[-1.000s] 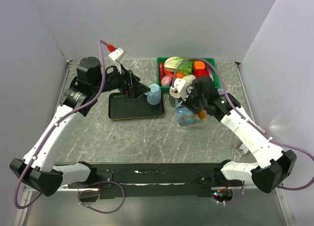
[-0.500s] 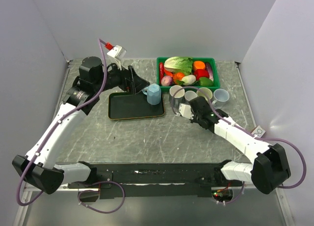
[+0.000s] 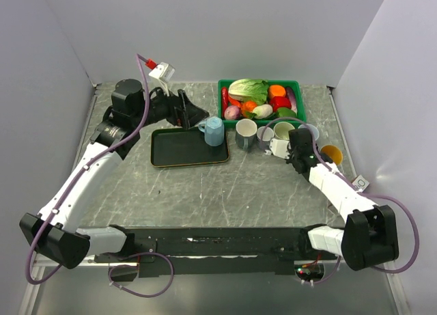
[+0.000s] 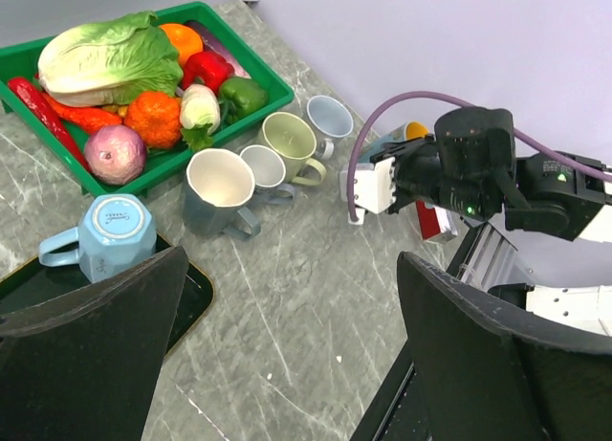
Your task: Turn the mug right side up
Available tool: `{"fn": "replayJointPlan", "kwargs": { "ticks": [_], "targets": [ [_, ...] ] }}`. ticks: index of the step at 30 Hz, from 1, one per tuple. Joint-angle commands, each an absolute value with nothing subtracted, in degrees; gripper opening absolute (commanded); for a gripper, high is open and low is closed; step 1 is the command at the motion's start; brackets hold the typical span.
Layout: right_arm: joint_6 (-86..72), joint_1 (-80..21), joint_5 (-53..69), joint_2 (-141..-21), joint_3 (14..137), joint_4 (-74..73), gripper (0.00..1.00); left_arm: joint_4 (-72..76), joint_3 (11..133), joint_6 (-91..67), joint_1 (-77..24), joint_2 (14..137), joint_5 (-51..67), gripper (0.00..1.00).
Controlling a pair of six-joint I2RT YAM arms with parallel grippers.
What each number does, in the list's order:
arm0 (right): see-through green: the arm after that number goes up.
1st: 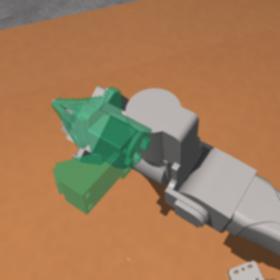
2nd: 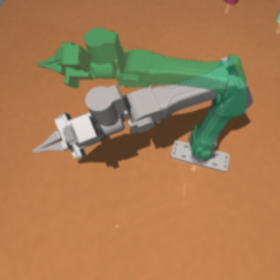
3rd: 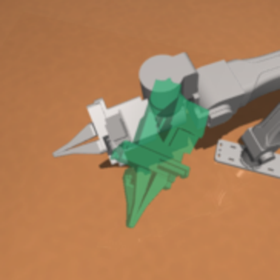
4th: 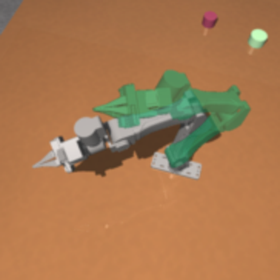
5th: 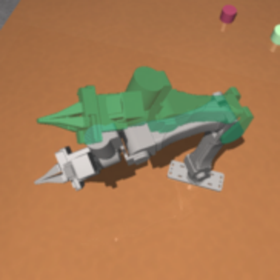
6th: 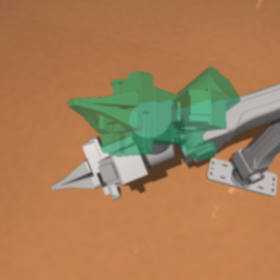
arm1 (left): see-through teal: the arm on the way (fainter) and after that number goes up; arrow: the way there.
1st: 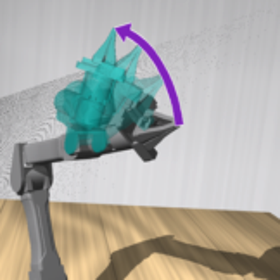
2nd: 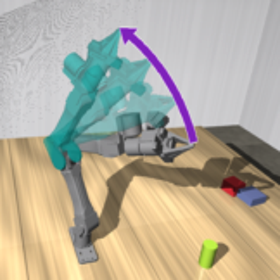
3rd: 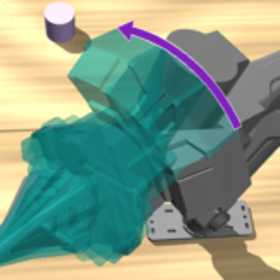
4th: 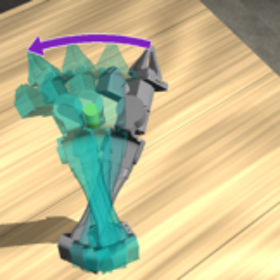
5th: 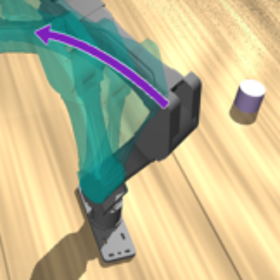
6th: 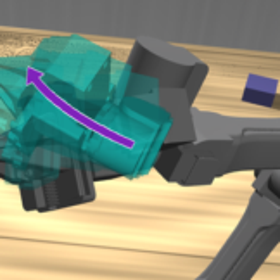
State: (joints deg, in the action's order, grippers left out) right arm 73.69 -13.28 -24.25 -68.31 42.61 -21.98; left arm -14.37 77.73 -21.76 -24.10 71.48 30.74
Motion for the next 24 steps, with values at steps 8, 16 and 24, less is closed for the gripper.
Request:
{"fn": "replayJointPlan", "kwargs": {
  "ticks": [8,16,24],
  "targets": [
    [79.2,-9.2,-22.1,-73.0,47.6,-17.0,0.0,-10.6,75.8,-22.3,-23.1,69.5,30.7,0.96],
    [78.6,-7.0,-20.1,-73.5,45.6,-17.1,0.09,-10.4,74.7,-22.1,-23.0,69.2,30.7,0.96],
    [76.8,-6.3,-18.8,-74.3,43.9,-15.3,0.31,-11.9,75.7,-21.3,-22.9,69.5,31.1,0.96]
  ]
}}
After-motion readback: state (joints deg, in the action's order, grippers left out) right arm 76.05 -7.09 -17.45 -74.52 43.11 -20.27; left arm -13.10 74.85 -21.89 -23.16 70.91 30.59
